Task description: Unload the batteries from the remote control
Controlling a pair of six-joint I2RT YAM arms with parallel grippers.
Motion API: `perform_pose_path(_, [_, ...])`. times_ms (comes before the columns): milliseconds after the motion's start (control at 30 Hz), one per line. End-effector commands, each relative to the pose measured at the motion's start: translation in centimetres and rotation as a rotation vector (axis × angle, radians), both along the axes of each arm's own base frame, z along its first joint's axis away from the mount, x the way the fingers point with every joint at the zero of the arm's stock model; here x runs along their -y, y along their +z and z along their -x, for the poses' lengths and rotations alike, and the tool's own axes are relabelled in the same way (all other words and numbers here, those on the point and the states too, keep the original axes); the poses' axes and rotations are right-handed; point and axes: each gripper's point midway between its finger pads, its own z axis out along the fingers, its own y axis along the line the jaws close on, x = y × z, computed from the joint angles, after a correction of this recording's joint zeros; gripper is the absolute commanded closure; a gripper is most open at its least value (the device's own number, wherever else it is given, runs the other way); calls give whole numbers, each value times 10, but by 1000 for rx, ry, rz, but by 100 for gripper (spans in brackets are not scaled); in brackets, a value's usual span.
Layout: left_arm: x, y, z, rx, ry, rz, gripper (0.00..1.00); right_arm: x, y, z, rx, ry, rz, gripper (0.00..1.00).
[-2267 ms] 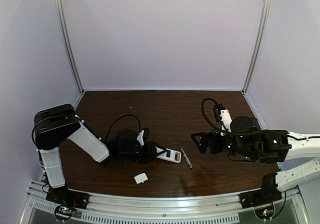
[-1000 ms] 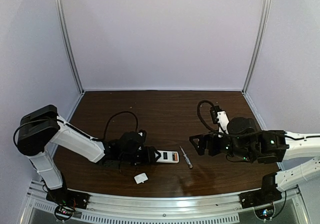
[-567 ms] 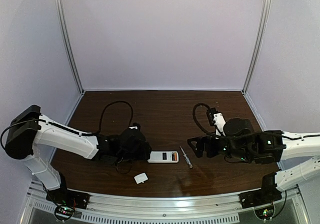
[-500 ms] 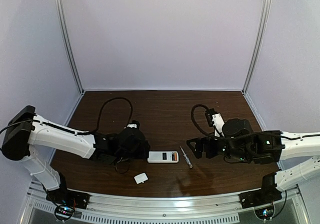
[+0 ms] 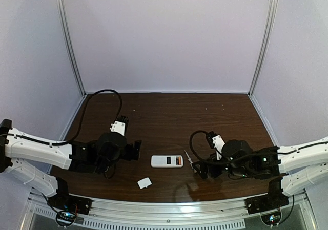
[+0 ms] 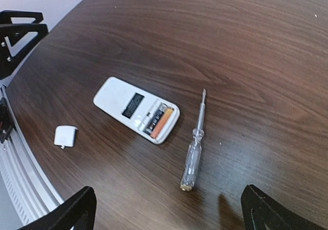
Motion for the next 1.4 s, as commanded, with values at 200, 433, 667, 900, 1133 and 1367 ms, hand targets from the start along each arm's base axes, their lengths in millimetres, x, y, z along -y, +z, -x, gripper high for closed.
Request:
perform_pose_path(200, [18, 13, 14, 71, -223, -5, 3, 14, -41, 3, -67, -96, -2, 0])
perform_pose_path(433, [27, 14, 22, 21, -277, 26, 3, -1, -49, 0, -56, -104, -23, 7])
perform_pose_path(667, [27, 19, 24, 15, -285, 42, 3, -20, -78, -7, -49, -128, 142, 20])
perform_pose_path(900, [24, 20, 24, 18, -278, 45, 3, -20, -95, -8, -14, -167, 285, 29])
perform_pose_path(1133, [25, 19, 25, 17, -283, 42, 5, -8, -102, -9, -14, -201, 310, 42])
perform_pose_path(1367, [25, 20, 25, 17, -285, 46, 6, -1, -109, -9, -15, -218, 314, 59])
